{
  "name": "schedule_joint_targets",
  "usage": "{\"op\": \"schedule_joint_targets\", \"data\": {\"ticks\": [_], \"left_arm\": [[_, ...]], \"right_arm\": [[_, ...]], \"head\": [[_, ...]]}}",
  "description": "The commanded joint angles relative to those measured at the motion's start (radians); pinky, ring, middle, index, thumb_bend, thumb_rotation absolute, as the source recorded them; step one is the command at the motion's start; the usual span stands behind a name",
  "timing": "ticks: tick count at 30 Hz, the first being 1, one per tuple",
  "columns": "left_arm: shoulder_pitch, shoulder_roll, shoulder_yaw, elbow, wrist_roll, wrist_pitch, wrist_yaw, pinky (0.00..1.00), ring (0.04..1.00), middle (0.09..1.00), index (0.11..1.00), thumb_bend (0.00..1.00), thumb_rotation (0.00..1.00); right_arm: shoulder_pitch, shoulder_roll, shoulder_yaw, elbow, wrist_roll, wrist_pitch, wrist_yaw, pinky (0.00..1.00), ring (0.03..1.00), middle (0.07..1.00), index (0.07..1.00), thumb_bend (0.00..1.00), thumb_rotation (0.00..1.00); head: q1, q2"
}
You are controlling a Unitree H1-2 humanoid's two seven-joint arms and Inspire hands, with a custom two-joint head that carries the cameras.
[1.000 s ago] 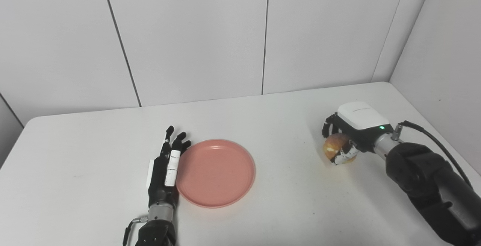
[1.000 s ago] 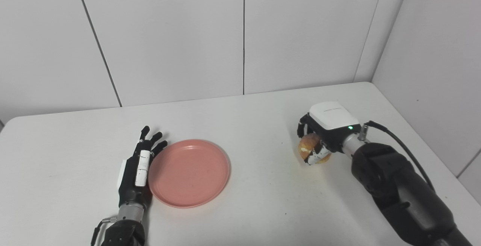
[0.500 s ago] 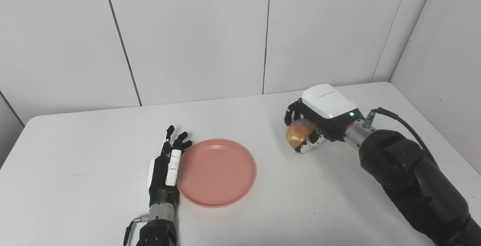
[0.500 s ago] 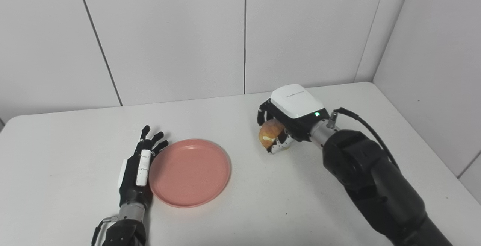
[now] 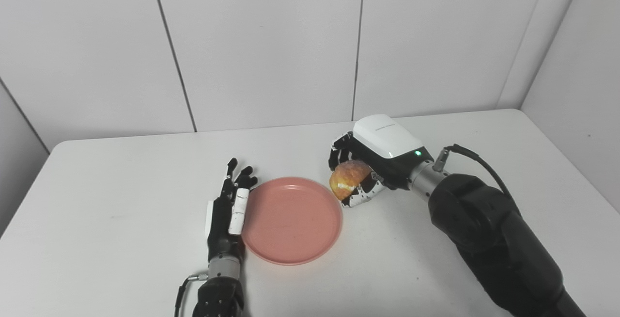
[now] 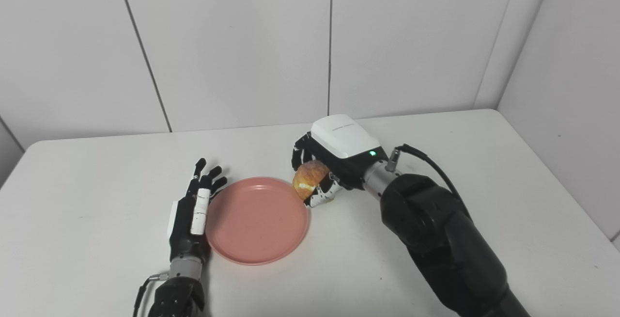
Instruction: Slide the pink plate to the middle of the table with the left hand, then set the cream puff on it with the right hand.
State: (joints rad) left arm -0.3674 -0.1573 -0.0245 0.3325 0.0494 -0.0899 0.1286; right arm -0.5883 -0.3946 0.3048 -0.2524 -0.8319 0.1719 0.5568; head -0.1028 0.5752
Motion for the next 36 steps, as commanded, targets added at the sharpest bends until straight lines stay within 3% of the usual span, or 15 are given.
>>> {"op": "schedule_joint_targets", "data": {"ticks": [1, 6, 8, 11, 19, 29, 36], "left_arm": [[0.024, -0.042, -0.022, 0.037, 0.007, 0.038, 0.005, 0.81, 0.842, 0.878, 0.931, 0.95, 0.95], [0.018, -0.055, -0.028, 0.06, 0.019, 0.013, 0.026, 0.8, 0.835, 0.864, 0.927, 0.99, 0.96], [0.014, -0.061, -0.029, 0.07, 0.021, 0.004, 0.033, 0.78, 0.825, 0.86, 0.923, 1.0, 0.99], [0.01, -0.069, -0.027, 0.079, 0.013, -0.005, 0.038, 0.77, 0.825, 0.86, 0.918, 1.0, 1.0], [0.012, -0.079, -0.027, 0.082, 0.017, -0.005, 0.047, 0.78, 0.83, 0.861, 0.906, 1.0, 1.0], [0.006, -0.085, -0.029, 0.1, 0.003, -0.018, 0.048, 0.79, 0.84, 0.86, 0.907, 1.0, 1.0], [0.005, -0.085, -0.029, 0.111, -0.006, -0.031, 0.045, 0.78, 0.83, 0.843, 0.904, 0.98, 1.0]], "right_arm": [[-0.03, -0.003, -0.007, -0.001, 0.018, -0.051, -0.045, 0.29, 0.393, 0.476, 0.524, 0.52, 0.0], [-0.026, -0.003, 0.011, 0.019, 0.023, -0.06, -0.042, 0.32, 0.384, 0.462, 0.528, 0.52, 0.0], [-0.027, -0.004, 0.017, 0.027, 0.026, -0.059, -0.038, 0.23, 0.365, 0.45, 0.531, 0.51, 0.0], [-0.033, -0.004, 0.028, 0.046, 0.036, -0.066, -0.039, 0.2, 0.359, 0.449, 0.533, 0.51, 0.0], [-0.065, -0.001, 0.071, 0.112, 0.032, -0.083, -0.035, 0.29, 0.399, 0.488, 0.514, 0.52, 0.0], [-0.099, 0.045, 0.12, 0.207, 0.021, -0.086, -0.047, 0.36, 0.438, 0.506, 0.479, 0.52, 0.0], [-0.122, 0.076, 0.153, 0.262, 0.026, -0.119, -0.063, 0.29, 0.406, 0.471, 0.512, 0.52, 0.0]], "head": [[0.015, -0.002], [0.043, -0.004], [0.056, -0.005], [0.065, -0.006], [0.084, -0.008], [0.092, -0.011], [0.097, -0.015]]}}
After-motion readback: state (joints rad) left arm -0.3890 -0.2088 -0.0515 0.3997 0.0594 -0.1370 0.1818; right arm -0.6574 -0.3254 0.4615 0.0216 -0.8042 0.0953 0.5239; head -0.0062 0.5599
